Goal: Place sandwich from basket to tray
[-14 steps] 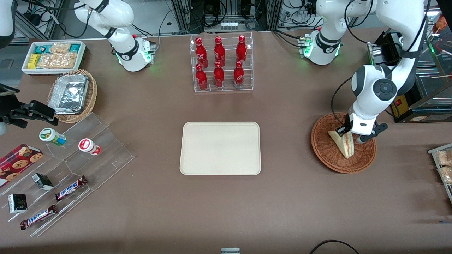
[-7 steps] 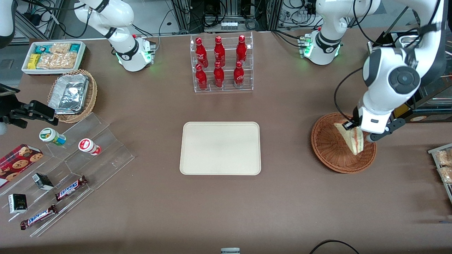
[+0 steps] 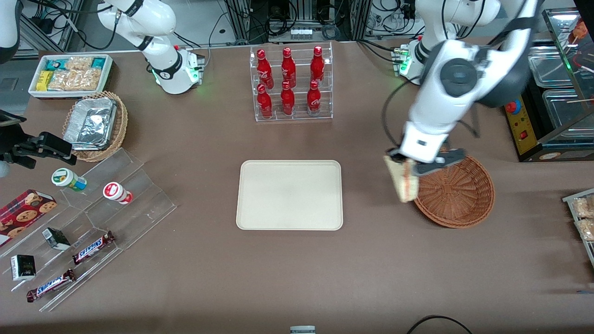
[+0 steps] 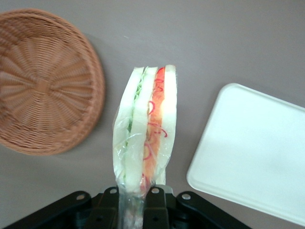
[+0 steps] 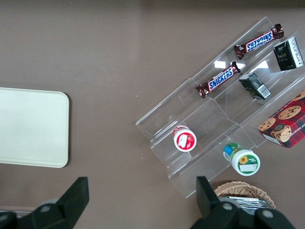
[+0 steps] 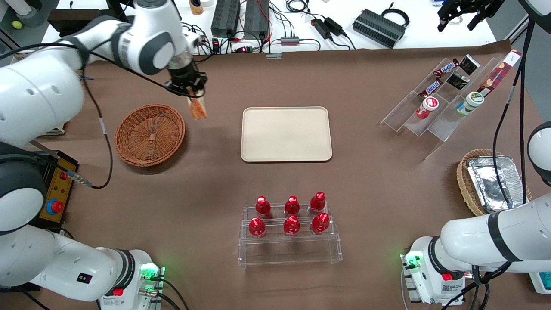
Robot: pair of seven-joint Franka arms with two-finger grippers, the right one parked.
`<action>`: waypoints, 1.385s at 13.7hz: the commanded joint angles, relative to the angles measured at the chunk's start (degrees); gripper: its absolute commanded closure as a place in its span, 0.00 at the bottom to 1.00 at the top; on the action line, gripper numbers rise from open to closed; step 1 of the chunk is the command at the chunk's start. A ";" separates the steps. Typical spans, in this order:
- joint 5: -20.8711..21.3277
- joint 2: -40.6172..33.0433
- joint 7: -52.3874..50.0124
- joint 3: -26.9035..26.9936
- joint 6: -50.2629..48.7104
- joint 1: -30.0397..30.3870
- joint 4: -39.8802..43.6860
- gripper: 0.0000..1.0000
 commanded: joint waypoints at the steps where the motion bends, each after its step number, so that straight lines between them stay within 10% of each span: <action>1: -0.24 9.89 -2.78 0.89 -1.39 -6.63 10.48 1.00; 6: 0.47 24.05 -7.63 0.98 2.02 -13.86 20.79 1.00; 19: 7.76 32.59 -7.54 1.24 11.88 -16.24 19.21 0.98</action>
